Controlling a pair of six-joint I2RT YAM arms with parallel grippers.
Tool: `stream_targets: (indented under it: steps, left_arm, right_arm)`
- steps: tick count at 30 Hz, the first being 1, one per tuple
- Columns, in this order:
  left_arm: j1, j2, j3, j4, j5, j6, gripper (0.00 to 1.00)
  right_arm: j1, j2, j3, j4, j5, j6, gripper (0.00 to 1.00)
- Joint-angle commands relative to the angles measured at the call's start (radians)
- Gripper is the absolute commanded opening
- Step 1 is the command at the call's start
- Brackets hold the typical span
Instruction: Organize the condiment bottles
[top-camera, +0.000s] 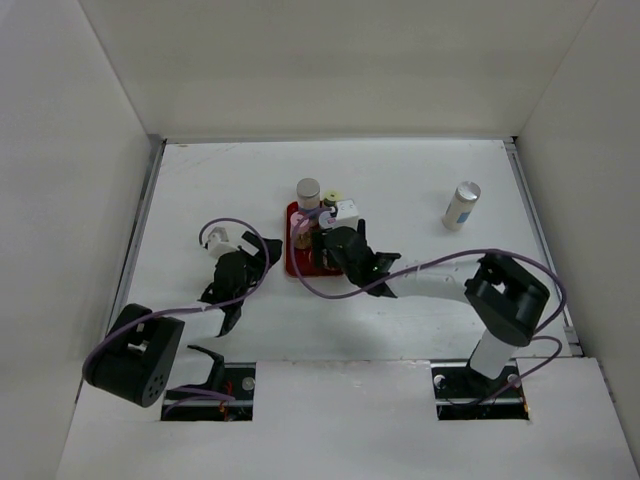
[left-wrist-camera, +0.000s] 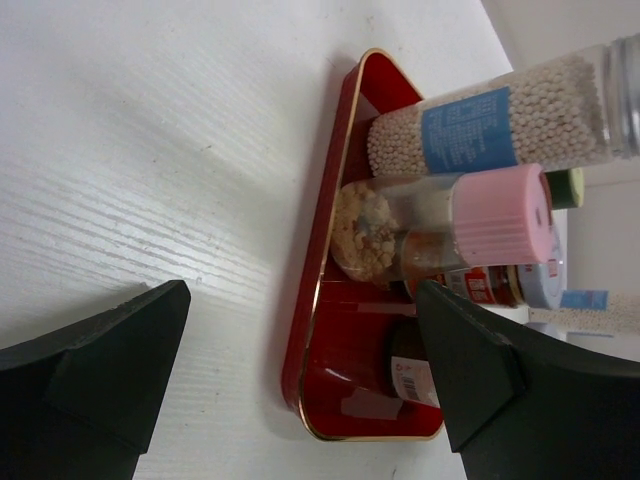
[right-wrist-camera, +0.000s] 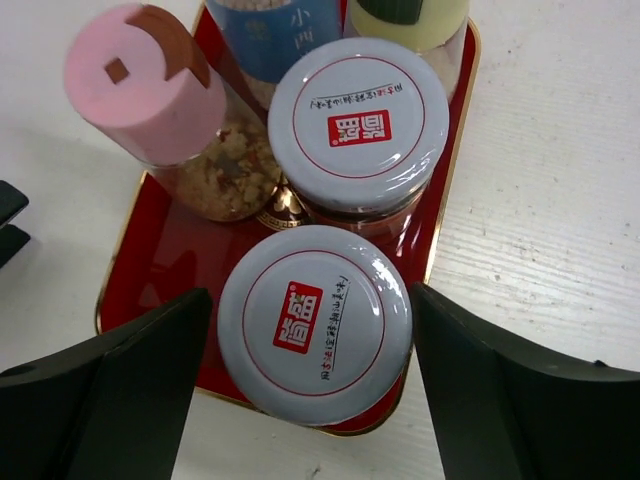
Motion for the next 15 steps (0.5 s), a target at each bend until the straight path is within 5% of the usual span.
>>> stream_targets:
  steps: [1, 7, 15]
  left_arm:
    - [-0.003, -0.063, -0.012, 0.037, 0.008, 0.008, 1.0]
    - [-0.007, -0.133, -0.012, 0.037, 0.026, 0.03, 1.0]
    - [-0.018, -0.231, -0.029, 0.115, 0.098, 0.047, 1.0]
  right_arm:
    - [0.012, -0.102, 0.002, 0.073, 0.023, 0.001, 0.89]
    - [-0.011, -0.326, -0.078, 0.07, 0.024, -0.036, 0.95]
    - [-0.418, -0.575, -0.159, -0.046, 0.126, -0.064, 0.97]
